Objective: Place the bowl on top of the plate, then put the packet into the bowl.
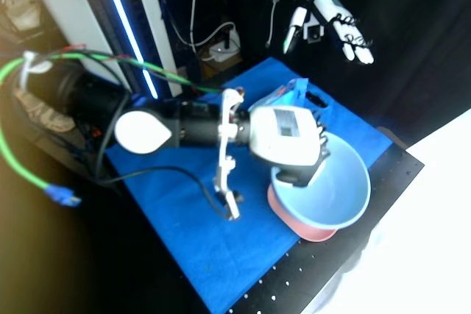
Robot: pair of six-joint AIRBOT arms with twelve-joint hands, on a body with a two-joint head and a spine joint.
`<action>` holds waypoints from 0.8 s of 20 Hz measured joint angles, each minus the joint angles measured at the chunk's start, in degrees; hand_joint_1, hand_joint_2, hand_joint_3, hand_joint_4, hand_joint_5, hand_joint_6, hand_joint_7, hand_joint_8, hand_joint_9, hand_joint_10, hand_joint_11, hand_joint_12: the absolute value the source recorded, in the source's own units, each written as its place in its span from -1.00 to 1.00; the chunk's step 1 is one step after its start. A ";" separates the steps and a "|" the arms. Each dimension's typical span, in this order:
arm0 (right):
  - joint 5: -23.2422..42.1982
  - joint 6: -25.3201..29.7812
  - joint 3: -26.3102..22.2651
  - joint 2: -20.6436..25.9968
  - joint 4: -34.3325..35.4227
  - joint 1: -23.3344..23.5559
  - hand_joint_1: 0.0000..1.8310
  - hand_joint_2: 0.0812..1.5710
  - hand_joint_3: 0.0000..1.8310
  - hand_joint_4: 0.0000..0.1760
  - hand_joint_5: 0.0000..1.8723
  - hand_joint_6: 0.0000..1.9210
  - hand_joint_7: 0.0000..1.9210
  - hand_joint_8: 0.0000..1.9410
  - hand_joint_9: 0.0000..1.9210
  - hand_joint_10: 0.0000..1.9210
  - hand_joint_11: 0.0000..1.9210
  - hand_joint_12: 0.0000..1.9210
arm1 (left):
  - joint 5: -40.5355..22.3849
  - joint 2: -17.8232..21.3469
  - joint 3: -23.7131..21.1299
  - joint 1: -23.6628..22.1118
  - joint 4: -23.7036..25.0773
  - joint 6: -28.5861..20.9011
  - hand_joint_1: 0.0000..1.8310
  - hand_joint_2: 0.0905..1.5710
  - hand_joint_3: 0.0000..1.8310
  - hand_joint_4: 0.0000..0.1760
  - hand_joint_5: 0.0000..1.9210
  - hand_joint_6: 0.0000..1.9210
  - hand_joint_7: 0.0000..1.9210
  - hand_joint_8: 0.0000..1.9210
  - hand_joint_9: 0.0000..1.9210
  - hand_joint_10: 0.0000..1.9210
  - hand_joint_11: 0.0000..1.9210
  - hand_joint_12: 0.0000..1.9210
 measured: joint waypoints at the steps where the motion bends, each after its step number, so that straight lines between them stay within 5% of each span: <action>1: 0.07 0.00 -0.04 0.00 -0.17 0.00 0.25 0.58 -1.00 -1.00 0.00 1.00 0.32 1.00 0.45 1.00 0.42 1.00 | 0.04 0.00 0.00 0.00 -0.11 0.00 -0.43 0.03 -1.00 1.00 -1.00 -1.00 -1.00 -1.00 -1.00 -1.00 -1.00 -1.00; 3: -0.07 -0.02 -0.09 0.04 -1.16 0.00 0.22 0.57 -1.00 -1.00 0.00 1.00 0.32 1.00 0.46 1.00 0.48 1.00 | 0.04 0.00 0.00 0.00 -0.04 -0.20 -0.40 0.03 -1.00 1.00 -1.00 -1.00 -1.00 -1.00 -1.00 -1.00 -1.00 -1.00; 4: -0.46 -0.02 -0.09 0.07 -1.27 0.00 -0.19 0.59 -1.00 -1.00 -0.12 1.00 0.19 1.00 0.33 1.00 0.42 1.00 | 0.04 0.00 0.00 0.00 -0.04 -0.22 -0.40 0.03 -1.00 1.00 -1.00 -1.00 -1.00 -1.00 -1.00 -1.00 -1.00 -1.00; 5: -0.81 -0.02 -0.09 0.07 -1.33 0.00 -0.35 0.61 -1.00 -1.00 -0.20 0.80 0.10 1.00 0.21 1.00 0.25 1.00 | 0.04 0.00 0.00 0.00 -0.04 -0.26 -0.38 0.04 -1.00 1.00 -1.00 -1.00 -1.00 -1.00 -1.00 -1.00 -1.00 -1.00; 6: -1.14 -0.02 -0.09 0.07 -1.42 -0.02 -0.41 0.62 -1.00 -1.00 -0.24 0.44 0.04 0.69 0.07 0.92 0.04 1.00 | 0.04 0.00 0.00 0.00 -0.04 -0.37 -0.38 0.05 -0.99 1.00 -1.00 -1.00 -1.00 -1.00 -1.00 -1.00 -1.00 -1.00; 8: -1.33 -0.04 -0.22 0.07 -1.42 -0.11 -0.57 0.61 -1.00 -1.00 -0.26 -0.51 -0.09 -0.07 -0.11 0.42 -0.21 0.79 | 0.02 0.00 0.00 0.00 -0.04 -0.37 -0.38 0.05 -0.99 1.00 -1.00 -1.00 -1.00 -1.00 -1.00 -1.00 -1.00 -1.00; 9: -1.25 -0.04 -0.31 0.07 -1.44 -0.11 -0.57 0.61 -1.00 -1.00 -0.26 -0.51 -0.09 -0.07 -0.11 0.42 -0.21 0.79 | 0.04 0.00 0.00 0.00 -0.04 -0.39 -0.38 0.05 -0.99 1.00 -1.00 -1.00 -1.00 -1.00 -1.00 -1.00 -1.00 -1.00; 10: -1.22 -0.07 -0.46 0.07 -1.46 -0.11 -0.85 0.54 -1.00 -0.67 -0.62 -0.96 -0.46 -0.87 -0.33 -0.52 -0.53 0.25 | 0.02 0.00 0.00 0.00 -0.04 -0.39 -0.40 0.04 -1.00 1.00 -1.00 -1.00 -1.00 -1.00 -1.00 -1.00 -1.00 -1.00; 11: -1.20 -0.04 -0.57 0.07 -1.49 -0.15 -0.85 0.54 -1.00 -0.67 -0.62 -0.96 -0.46 -0.87 -0.33 -0.52 -0.53 0.25 | 0.00 0.00 0.00 0.00 -0.02 -0.39 -0.40 0.04 -1.00 1.00 -1.00 -1.00 -1.00 -1.00 -1.00 -1.00 -1.00 -1.00; 12: -1.27 -0.07 -0.57 0.07 -1.90 -0.22 -0.93 0.47 -1.00 -0.19 -0.79 -1.00 -0.68 -1.00 -0.52 -0.94 -0.82 0.00 | 0.02 0.00 0.00 0.00 -0.04 -0.39 -0.37 0.04 -1.00 1.00 -1.00 -1.00 -1.00 -1.00 -1.00 -1.00 -1.00 -1.00; 13: -1.27 -0.07 -0.61 0.07 -1.95 -0.33 -0.93 0.43 -1.00 -0.18 -0.82 -1.00 -0.76 -1.00 -0.66 -0.99 -0.96 -0.13 | 0.02 0.00 0.00 0.00 -0.07 -0.39 -0.36 0.03 -1.00 1.00 -1.00 -1.00 -1.00 -1.00 -1.00 -1.00 -1.00 -1.00; 14: -1.27 -0.07 -0.61 0.07 -1.99 -0.33 -0.90 0.41 -1.00 -0.35 -0.83 -1.00 -0.77 -1.00 -0.68 -0.99 -0.99 -0.16 | 0.02 0.00 0.00 0.00 -0.07 -0.42 -0.37 0.04 -1.00 1.00 -1.00 -1.00 -1.00 -1.00 -1.00 -1.00 -1.00 -1.00; 16: -1.16 -0.07 -0.63 0.24 -2.10 -0.63 -0.86 0.42 -1.00 -0.37 -0.84 -1.00 -0.78 -1.00 -0.66 -1.00 -1.00 -0.34 | -0.04 0.00 0.00 0.00 0.00 -0.42 -0.40 0.04 -1.00 1.00 -1.00 -1.00 -1.00 -1.00 -1.00 -1.00 -1.00 -1.00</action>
